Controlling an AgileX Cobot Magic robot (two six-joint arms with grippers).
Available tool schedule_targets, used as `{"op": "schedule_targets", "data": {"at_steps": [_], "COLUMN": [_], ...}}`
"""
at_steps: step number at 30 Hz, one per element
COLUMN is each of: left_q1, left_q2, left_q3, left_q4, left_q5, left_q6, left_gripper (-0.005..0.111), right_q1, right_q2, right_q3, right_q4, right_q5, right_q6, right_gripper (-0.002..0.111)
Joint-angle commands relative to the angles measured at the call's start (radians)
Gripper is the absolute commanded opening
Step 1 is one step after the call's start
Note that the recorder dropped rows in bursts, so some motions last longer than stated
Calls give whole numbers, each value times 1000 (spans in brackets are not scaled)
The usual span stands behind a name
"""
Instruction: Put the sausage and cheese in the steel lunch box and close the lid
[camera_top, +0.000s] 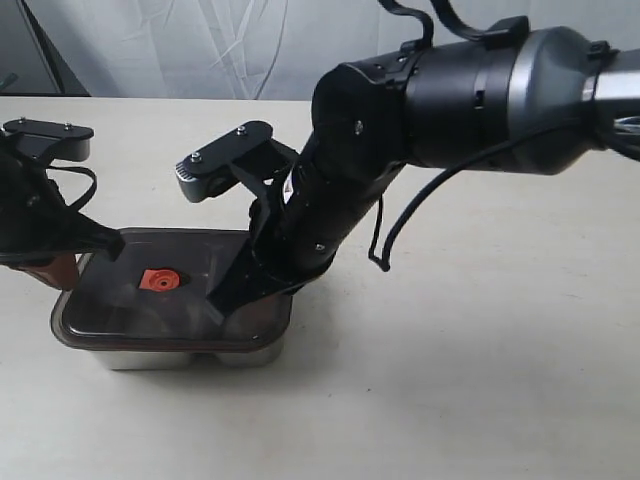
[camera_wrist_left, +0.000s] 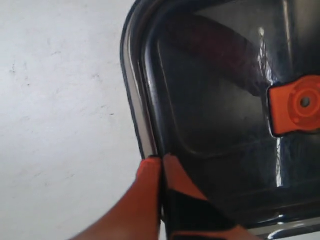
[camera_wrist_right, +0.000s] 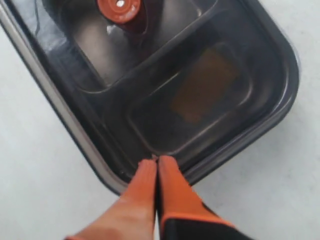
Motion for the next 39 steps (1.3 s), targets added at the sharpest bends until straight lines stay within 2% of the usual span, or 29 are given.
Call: {"op": "schedule_targets", "data": {"at_steps": [1,16,22,31,39], "left_q1": [-5,-7,-76,-76,-76], "left_q2": [2,145,158,158,158], "left_q3": [1,4,37,39,39], "left_q4": [-15,-52,-58,-58,-56], "left_q5": [-30,-7,-36,-36,-46], "left_q6": [3,13,8,4,5], "left_gripper": [0,0,0,0,0], "right_q1": [-5,-6,-66,-73,-73], "right_q2": [45,140,140,245,249], "right_q3": [2,2,2,2,2], "right_q4": [-4,-1,10,60,67], "right_q5": [-70,-49,-7,53,75], "right_q6": [1,3,16,-21,-21], "right_gripper": [-1,-1,-1,-1,-1]}}
